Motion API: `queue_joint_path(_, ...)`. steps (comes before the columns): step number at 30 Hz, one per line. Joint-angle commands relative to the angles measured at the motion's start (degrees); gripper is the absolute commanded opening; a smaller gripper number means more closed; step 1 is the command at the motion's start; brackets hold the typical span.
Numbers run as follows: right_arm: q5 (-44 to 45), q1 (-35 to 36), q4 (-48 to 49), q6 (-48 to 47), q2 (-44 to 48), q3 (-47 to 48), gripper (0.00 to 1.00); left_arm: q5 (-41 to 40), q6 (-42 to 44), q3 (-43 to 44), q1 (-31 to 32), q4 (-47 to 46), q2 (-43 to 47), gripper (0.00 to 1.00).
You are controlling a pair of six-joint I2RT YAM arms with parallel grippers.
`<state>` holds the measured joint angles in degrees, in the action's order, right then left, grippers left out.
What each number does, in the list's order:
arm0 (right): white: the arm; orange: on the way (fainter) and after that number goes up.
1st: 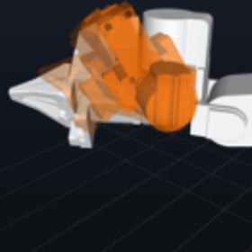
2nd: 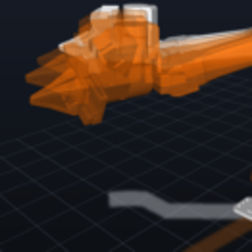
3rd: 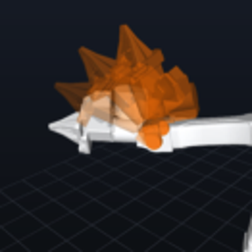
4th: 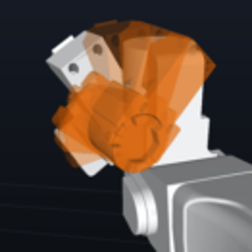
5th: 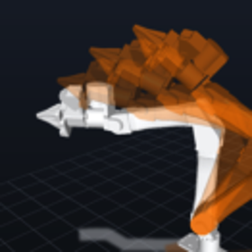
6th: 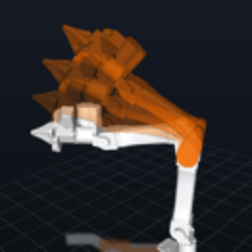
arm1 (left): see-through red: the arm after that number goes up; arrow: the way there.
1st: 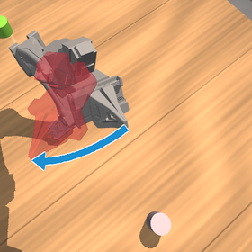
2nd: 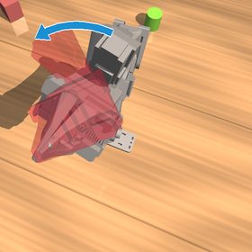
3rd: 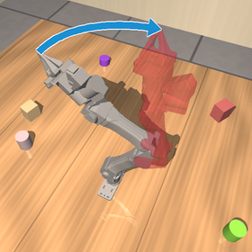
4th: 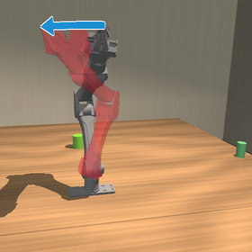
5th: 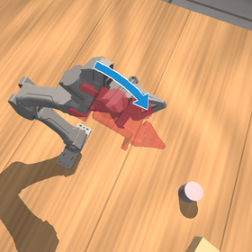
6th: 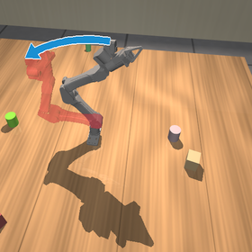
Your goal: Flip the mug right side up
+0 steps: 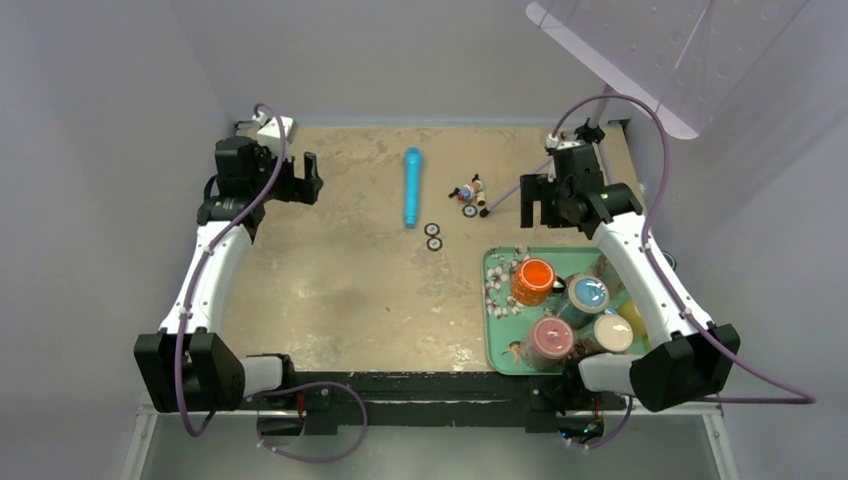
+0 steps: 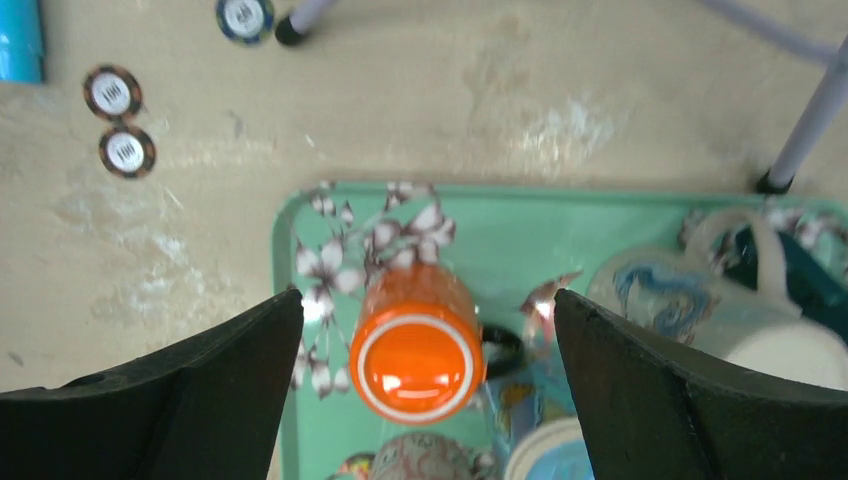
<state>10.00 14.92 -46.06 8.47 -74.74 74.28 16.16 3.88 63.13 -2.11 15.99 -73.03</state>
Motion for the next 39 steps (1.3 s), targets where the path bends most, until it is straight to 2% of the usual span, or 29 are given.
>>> queue_joint_path(1, -3.01, -3.13, -9.50, 12.38, 5.12, -2.37, 0.99, 3.19, 1.41, 3.65, 0.26, 18.19, 0.82, 0.99)
queue_joint_path(6, -9.35, -4.97, -5.13, 23.88, 6.34, -10.93, 0.99, 3.78, 0.58, 5.01, 0.26, 21.49, 1.91, 0.97)
queue_joint_path(8, -9.07, -5.43, -2.93, 29.53, 6.92, -13.28, 0.99, 3.83, 0.15, 5.12, 0.26, 21.94, 2.10, 0.96)
queue_joint_path(12, -1.89, -6.49, -10.50, 42.06, 2.91, -8.66, 0.99, 4.16, -0.41, 4.98, 0.26, 22.20, 2.05, 0.95)
queue_joint_path(15, -3.04, -6.53, -13.40, 50.23, 1.25, -5.66, 0.95, 4.81, -0.86, 4.87, 0.26, 22.24, 2.08, 0.94)
queue_joint_path(18, -5.73, -6.52, -10.83, 58.37, 3.13, -8.18, 0.91, 5.34, -1.01, 4.54, 0.27, 21.90, 2.25, 0.94)
queue_joint_path(21, -3.87, -5.79, -4.44, 60.58, 6.33, -11.23, 0.86, 5.37, -0.99, 3.99, 0.26, 21.55, 2.28, 0.94)
queue_joint_path(23, -0.47, -4.38, -4.64, 61.39, 6.60, -11.50, 0.85, 5.33, -0.77, 3.78, 0.26, 21.54, 2.30, 0.94)
queue_joint_path(25, 1.24, -4.03, -7.46, 61.35, 6.41, -11.44, 0.88, 5.26, -0.47, 3.83, 0.26, 21.74, 2.30, 0.94)
queue_joint_path(28, 1.79, -4.03, -8.70, 60.60, 7.42, -14.49, 0.98, 5.34, -0.66, 4.01, 0.26, 21.88, 2.00, 0.94)
queue_joint_path(32, 5.43, -4.16, -10.41, 58.31, 4.38, -15.29, 0.99, 6.01, -0.88, 3.92, 0.26, 21.69, 1.91, 0.94)
queue_joint_path(35, 1.56, -4.23, -8.42, 56.20, -0.16, -15.82, 0.99, 6.07, -0.80, 3.93, 0.26, 21.78, 1.98, 0.94)
queue_joint_path(39, -0.49, -4.10, -4.31, 55.61, -1.46, -19.14, 0.97, 6.13, -0.11, 3.75, 0.26, 21.77, 2.36, 0.94)
